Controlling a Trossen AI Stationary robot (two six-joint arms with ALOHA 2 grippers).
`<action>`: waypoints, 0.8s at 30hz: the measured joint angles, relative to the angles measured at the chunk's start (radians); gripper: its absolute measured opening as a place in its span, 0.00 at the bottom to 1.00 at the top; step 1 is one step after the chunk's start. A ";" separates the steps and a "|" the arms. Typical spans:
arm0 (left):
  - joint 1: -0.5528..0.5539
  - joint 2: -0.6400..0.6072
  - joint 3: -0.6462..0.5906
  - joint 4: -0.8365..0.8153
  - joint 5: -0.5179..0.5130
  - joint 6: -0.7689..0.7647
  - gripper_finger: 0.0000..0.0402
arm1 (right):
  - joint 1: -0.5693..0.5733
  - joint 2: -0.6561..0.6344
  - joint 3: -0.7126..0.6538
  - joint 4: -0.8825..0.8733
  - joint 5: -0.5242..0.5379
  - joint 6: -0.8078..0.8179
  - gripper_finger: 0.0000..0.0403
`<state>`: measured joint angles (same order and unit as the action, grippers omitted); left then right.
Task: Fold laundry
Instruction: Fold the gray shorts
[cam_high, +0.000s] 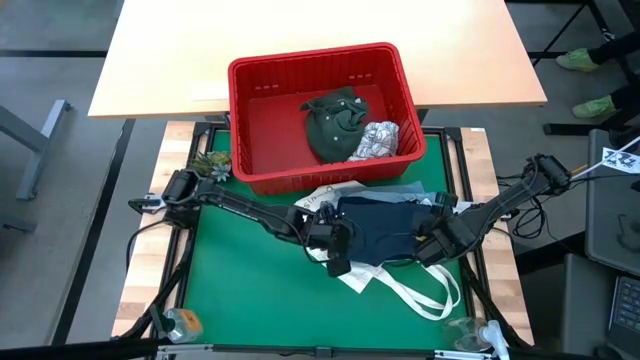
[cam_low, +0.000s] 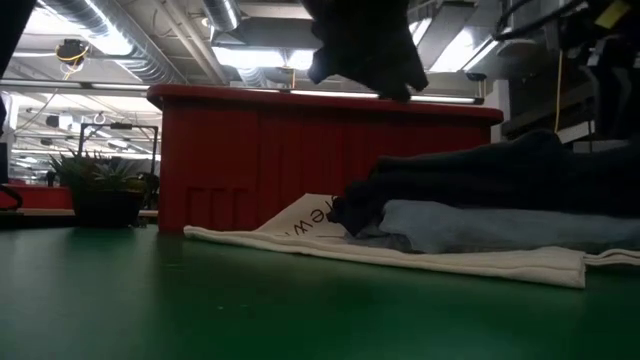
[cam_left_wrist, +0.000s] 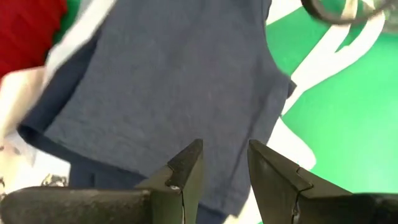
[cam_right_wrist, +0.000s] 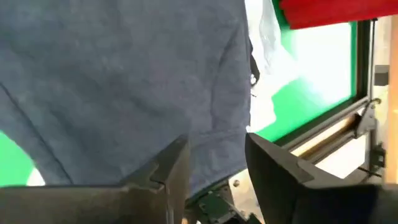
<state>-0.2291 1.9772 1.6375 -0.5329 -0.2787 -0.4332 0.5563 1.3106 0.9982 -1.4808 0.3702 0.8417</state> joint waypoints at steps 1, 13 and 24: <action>0.007 0.003 0.000 0.011 0.000 0.000 0.30 | 0.000 0.000 0.000 0.013 -0.001 0.012 0.38; 0.112 0.015 0.000 0.052 -0.045 0.000 0.30 | 0.000 0.000 0.001 0.301 -0.138 -0.007 0.38; 0.179 0.063 0.001 0.025 -0.045 0.000 0.30 | 0.000 0.000 0.001 0.331 -0.150 0.028 0.38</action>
<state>-0.0500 2.0407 1.6382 -0.5074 -0.3233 -0.4334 0.5568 1.3106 0.9989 -1.1498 0.2199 0.8693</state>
